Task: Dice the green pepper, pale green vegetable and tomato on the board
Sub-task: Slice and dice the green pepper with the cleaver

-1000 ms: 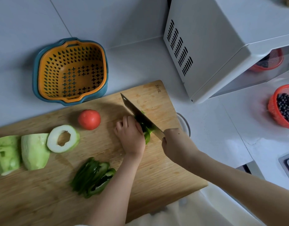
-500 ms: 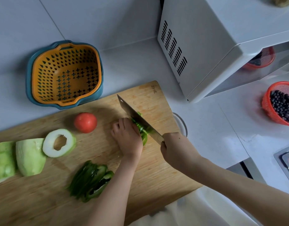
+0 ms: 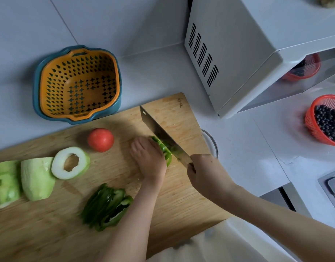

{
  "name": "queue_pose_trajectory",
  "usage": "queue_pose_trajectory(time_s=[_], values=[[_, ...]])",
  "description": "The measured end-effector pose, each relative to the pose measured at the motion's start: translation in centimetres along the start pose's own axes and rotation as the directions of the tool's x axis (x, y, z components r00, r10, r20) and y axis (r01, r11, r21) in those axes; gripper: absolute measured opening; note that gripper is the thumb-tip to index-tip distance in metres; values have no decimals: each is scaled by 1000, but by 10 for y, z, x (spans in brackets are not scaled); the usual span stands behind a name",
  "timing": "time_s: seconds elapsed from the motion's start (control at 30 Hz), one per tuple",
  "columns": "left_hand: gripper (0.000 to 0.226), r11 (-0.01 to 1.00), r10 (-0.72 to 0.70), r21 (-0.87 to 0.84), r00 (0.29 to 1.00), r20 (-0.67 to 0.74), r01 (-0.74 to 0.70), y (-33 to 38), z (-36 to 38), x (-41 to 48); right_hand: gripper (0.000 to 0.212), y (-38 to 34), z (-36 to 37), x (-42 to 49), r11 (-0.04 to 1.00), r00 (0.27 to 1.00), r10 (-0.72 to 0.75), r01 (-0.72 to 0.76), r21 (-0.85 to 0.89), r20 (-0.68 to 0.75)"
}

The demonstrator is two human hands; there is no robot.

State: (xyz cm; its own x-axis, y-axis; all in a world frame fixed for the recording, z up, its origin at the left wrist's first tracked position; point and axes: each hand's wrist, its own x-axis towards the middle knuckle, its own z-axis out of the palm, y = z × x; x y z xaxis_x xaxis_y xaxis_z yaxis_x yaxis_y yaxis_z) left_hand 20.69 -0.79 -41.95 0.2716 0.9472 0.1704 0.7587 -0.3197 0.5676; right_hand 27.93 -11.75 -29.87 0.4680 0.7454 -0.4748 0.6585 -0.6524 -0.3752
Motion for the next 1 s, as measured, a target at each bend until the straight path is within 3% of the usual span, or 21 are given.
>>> queue_pose_trajectory(time_s=[0.1,0.27,0.47,0.7,0.83,1.0], values=[[22,1000,17,10,1000,-22,-17,-3,2,-2,23,1,0,3,999,998,29,-28,-23,48],[13,999,42,7,998,-49,-41,-2,3,0,33,-10,3,32,999,998,33,-32,-17,58],[30,1000,14,14,999,-33,-13,-1,1,0,26,-5,5,24,997,1000,0,2,73,-28],[20,999,22,33,1000,-19,-21,-3,2,1,30,-1,-4,1,994,1000,-8,12,-110,29],[17,998,31,60,999,-29,-29,-3,2,1,29,-11,3,20,997,998,23,-18,-79,65],[19,999,30,21,999,-33,-30,-2,1,2,30,-18,13,37,998,1000,11,-11,62,12]])
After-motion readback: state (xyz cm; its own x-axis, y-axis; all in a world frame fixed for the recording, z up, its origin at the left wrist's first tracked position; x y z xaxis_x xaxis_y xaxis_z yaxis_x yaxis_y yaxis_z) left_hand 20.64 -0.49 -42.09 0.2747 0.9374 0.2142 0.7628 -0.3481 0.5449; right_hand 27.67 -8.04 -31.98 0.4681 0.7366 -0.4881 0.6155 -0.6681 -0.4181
